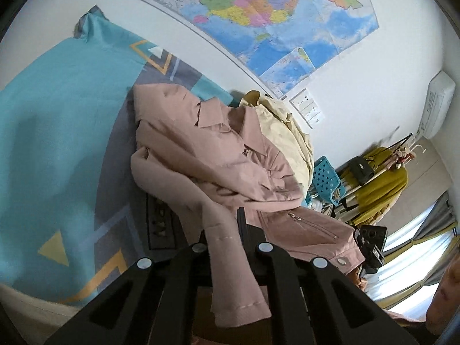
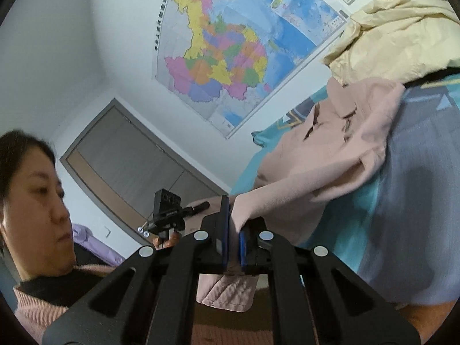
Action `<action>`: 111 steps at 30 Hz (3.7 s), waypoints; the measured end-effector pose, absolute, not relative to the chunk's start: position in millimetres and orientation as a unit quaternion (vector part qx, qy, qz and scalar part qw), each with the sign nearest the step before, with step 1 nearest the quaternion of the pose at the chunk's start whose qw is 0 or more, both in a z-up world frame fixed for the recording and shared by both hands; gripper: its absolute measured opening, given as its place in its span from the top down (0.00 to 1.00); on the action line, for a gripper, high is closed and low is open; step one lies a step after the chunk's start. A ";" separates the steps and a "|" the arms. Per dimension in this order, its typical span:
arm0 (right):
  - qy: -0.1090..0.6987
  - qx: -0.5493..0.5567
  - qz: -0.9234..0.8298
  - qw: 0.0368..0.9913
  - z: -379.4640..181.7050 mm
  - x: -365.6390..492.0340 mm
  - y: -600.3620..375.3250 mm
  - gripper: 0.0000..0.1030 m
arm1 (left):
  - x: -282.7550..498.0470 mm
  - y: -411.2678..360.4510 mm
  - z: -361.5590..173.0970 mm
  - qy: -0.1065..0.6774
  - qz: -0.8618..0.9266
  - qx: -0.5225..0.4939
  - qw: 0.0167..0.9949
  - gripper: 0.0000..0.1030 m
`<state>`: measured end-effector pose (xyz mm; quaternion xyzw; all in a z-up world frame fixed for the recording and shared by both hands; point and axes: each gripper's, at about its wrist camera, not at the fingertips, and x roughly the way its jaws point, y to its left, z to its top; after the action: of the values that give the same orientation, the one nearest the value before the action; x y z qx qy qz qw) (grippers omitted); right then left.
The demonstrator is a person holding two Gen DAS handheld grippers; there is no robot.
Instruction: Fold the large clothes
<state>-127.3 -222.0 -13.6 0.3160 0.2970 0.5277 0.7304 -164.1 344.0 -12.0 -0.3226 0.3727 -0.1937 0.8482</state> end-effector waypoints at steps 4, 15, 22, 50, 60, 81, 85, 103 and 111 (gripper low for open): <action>0.289 0.318 0.525 0.735 2.0 -104.5 -221.0 0.94 | -145.3 348.2 9.8 0.369 -0.192 -0.304 0.857 0.95; 0.305 0.355 0.482 0.741 21.1 -6.4 -210.9 0.94 | -44.8 351.9 52.6 0.396 -0.186 -0.253 0.863 0.94; 0.363 0.373 0.419 0.744 -2.1 81.4 -196.7 0.94 | 43.4 355.4 49.6 0.433 -0.160 -0.240 0.854 0.94; 0.325 0.112 0.234 0.909 3.9 82.1 -149.9 0.11 | 77.3 320.7 3.2 0.434 -0.119 -0.038 0.892 0.21; 0.412 -0.023 0.329 0.850 -42.8 85.6 -52.2 0.19 | 107.0 262.3 -52.8 0.489 -0.108 0.090 0.861 0.32; 0.428 -0.029 0.282 0.858 -64.7 167.3 -27.6 0.89 | 131.4 332.8 -44.9 0.479 -0.013 -0.021 0.877 0.27; 0.392 -0.003 0.292 0.872 -43.9 146.3 -52.1 0.52 | 105.9 352.8 -54.2 0.470 -0.024 -0.044 0.881 0.21; 0.409 0.076 0.278 0.866 -100.6 59.3 -157.7 0.08 | 53.2 331.9 -90.8 0.455 -0.112 -0.062 0.882 0.07; 0.406 0.145 0.348 0.833 -67.3 63.2 -162.7 0.90 | 41.0 327.4 -77.7 0.467 -0.121 -0.122 0.868 0.80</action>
<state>63.2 -162.7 -67.3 0.1446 0.4060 0.3479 0.8326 41.0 327.4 -77.7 -0.1219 0.4667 -0.1210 0.8676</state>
